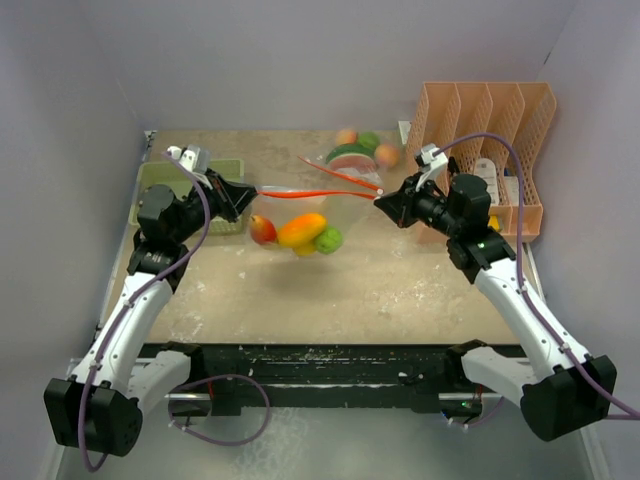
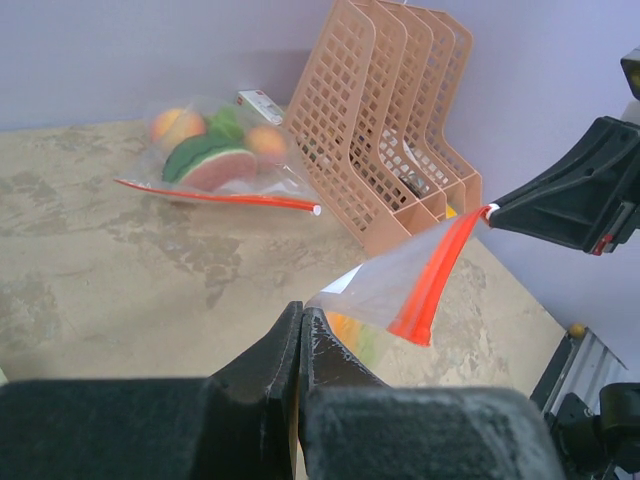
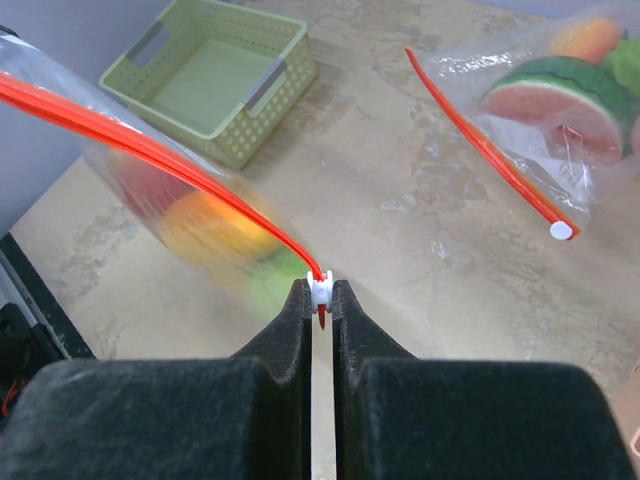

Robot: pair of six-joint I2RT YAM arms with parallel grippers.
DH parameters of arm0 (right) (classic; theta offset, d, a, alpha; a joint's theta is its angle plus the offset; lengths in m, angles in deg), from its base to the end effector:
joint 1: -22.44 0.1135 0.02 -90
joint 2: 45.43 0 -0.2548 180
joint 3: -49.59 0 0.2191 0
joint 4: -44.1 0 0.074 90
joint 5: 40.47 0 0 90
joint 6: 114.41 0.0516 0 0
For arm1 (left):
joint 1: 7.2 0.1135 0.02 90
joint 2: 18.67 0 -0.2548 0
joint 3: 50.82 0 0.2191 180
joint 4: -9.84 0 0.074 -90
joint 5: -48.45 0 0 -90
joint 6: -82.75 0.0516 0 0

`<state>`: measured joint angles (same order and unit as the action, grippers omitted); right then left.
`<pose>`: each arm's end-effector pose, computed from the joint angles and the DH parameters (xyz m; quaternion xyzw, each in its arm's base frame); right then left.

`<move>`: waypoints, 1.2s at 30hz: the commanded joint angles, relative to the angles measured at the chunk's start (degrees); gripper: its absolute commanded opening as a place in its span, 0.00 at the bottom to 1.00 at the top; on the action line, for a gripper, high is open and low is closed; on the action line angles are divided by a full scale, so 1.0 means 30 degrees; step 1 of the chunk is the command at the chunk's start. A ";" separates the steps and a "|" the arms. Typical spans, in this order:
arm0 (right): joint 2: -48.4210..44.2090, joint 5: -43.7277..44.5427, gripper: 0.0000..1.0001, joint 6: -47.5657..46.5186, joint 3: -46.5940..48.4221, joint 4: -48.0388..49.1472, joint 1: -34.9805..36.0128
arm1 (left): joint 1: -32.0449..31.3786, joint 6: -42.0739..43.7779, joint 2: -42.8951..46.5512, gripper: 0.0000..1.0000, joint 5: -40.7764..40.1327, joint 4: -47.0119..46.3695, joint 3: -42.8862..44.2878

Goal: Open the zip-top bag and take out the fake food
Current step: Unzip the zipper food storage bag at the center of the board.

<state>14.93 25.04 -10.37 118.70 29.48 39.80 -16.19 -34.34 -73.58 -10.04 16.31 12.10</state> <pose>0.2140 0.0893 0.3559 -0.1631 0.7211 0.3288 0.5877 0.2017 -0.0592 0.3557 0.0865 0.6936 -0.3937 0.5971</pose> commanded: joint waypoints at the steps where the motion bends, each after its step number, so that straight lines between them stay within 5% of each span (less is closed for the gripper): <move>1: 0.0016 0.1718 0.00 -0.0680 0.0270 -0.0368 -0.0603 | 0.0801 -0.0542 -0.0233 0.00 -0.0209 -0.2500 0.0153; 17: 0.7634 0.0345 0.00 -0.1189 0.9158 -0.0224 -0.0417 | 0.0411 -0.1480 -0.3029 0.00 0.0613 -0.4854 0.0743; 21: 0.6974 0.0389 0.05 -0.0883 0.6294 0.0859 -0.0396 | -0.1519 -0.0792 -0.2566 0.00 -0.1021 -0.4793 -0.1193; 23: 0.6383 0.0589 0.22 -0.0639 0.4679 0.1488 -0.0397 | -0.2898 -0.0684 -0.2782 0.00 -0.1880 -0.5167 -0.2092; 25: 0.5648 0.0660 0.50 -0.0501 0.3317 0.1825 -0.0370 | -0.3994 -0.1094 -0.3393 0.00 -0.2249 -0.5962 -0.2936; 28: 0.4123 0.1271 0.66 -0.0342 0.1829 0.1800 -0.0369 | -0.5203 -0.1699 -0.4222 0.00 -0.2639 -0.7577 -0.4255; 33: 0.1227 0.2503 0.68 0.1154 -0.0210 0.1284 -0.0369 | -0.6801 -0.1942 -0.4775 0.00 -0.3647 -0.8668 -0.5588; 36: -0.0094 0.2215 0.58 0.3122 -0.1414 0.1735 -0.0368 | -0.7182 -0.1981 -0.4520 0.00 -0.4034 -0.8719 -0.6084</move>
<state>19.94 30.46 -8.66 117.45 30.79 38.78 -36.37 -39.31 -88.51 -19.29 -2.91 -5.32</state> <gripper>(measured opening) 0.646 0.004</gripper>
